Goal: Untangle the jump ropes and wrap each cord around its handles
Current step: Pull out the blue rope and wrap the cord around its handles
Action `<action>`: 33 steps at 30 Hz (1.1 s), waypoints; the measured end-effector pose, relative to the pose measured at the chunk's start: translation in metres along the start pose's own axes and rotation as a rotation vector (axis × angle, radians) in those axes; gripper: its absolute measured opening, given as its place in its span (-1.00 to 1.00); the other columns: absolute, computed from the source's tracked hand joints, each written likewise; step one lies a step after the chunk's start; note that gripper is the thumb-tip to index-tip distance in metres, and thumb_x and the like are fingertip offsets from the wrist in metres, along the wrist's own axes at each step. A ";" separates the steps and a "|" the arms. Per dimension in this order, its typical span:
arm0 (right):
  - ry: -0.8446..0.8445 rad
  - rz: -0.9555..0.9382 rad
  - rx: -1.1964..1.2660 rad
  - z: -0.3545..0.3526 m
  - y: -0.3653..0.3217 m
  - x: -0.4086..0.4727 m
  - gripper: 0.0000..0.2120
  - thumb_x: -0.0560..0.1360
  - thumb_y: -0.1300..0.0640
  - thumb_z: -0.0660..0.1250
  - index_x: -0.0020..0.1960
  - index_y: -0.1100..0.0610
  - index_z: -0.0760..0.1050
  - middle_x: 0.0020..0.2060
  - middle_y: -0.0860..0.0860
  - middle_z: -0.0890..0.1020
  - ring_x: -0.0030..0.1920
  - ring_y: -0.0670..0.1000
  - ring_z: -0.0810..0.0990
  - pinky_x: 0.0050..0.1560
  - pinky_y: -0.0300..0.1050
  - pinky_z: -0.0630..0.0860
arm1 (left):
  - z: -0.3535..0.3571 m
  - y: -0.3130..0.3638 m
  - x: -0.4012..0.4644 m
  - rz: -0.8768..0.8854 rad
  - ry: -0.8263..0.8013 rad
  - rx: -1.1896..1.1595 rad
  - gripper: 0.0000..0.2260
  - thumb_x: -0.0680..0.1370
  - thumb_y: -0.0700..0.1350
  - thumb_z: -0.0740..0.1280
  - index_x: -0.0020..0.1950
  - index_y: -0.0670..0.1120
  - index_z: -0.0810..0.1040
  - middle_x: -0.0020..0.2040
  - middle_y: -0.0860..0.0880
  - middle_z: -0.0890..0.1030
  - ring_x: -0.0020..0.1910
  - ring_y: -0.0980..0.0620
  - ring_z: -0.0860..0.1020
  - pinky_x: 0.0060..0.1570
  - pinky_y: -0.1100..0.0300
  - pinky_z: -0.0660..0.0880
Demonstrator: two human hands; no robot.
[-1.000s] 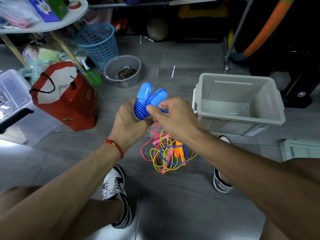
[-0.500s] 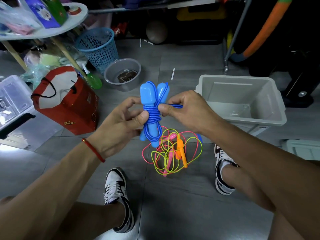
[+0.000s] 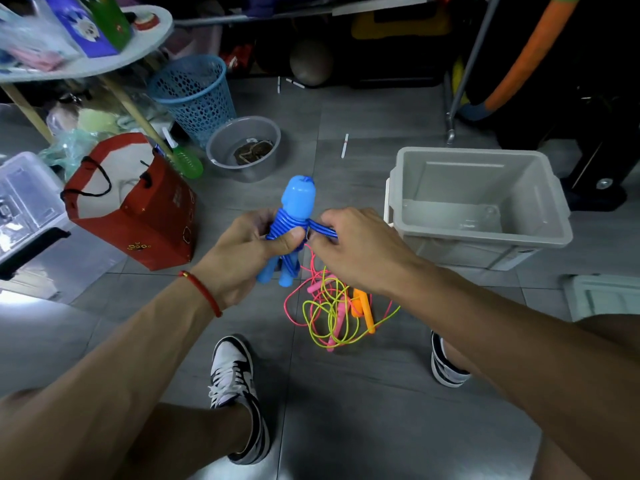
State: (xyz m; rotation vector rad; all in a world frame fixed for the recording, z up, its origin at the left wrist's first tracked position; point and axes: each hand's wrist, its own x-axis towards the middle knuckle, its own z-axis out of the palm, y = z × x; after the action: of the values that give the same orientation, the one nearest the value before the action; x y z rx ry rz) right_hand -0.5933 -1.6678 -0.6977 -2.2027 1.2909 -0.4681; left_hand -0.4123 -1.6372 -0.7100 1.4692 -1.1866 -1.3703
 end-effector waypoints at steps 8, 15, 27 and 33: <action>0.174 0.089 0.208 0.004 0.006 0.009 -0.50 0.53 -0.20 0.34 -0.32 0.21 0.55 -0.61 0.01 0.37 -0.54 -0.02 0.38 -0.47 -0.13 0.29 | 0.022 0.003 -0.004 0.070 0.259 0.283 -0.54 0.36 0.06 0.58 0.06 -0.17 0.50 -0.15 -0.11 0.66 -0.32 0.06 0.63 -0.29 0.03 0.60; 0.056 -0.059 0.402 -0.007 0.020 0.014 -0.68 0.60 -0.10 0.29 -0.14 0.09 0.66 -0.37 -0.05 0.65 -0.29 0.00 0.62 -0.18 -0.05 0.53 | 0.011 0.016 -0.016 -0.001 -0.079 -0.378 -0.85 0.61 -0.05 0.25 -0.02 -0.09 0.33 0.14 -0.24 0.62 0.00 -0.32 0.64 0.04 -0.26 0.54; 0.130 -0.120 0.362 -0.017 0.023 0.019 -0.76 0.52 -0.16 0.40 -0.15 -0.04 0.72 -0.37 0.06 0.62 -0.31 0.08 0.48 -0.24 -0.04 0.42 | -0.008 0.018 -0.019 0.008 -0.213 -0.451 -0.44 0.48 0.00 0.46 0.28 -0.26 0.30 0.24 -0.38 0.54 0.05 -0.33 0.61 0.20 -0.53 0.34; 0.093 -0.150 0.292 -0.021 0.020 0.018 -0.80 0.53 -0.11 0.40 -0.13 -0.01 0.69 -0.38 0.00 0.60 -0.35 -0.08 0.47 -0.24 -0.08 0.41 | -0.007 0.017 -0.019 0.028 -0.273 -0.433 -0.31 0.41 -0.08 0.56 0.40 -0.25 0.31 0.18 -0.24 0.61 0.16 -0.30 0.60 0.17 -0.32 0.49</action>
State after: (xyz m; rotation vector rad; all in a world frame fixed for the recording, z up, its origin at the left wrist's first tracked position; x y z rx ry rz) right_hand -0.6102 -1.6974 -0.6930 -2.0570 1.0320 -0.7736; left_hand -0.4072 -1.6232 -0.6885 0.9809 -0.9839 -1.7202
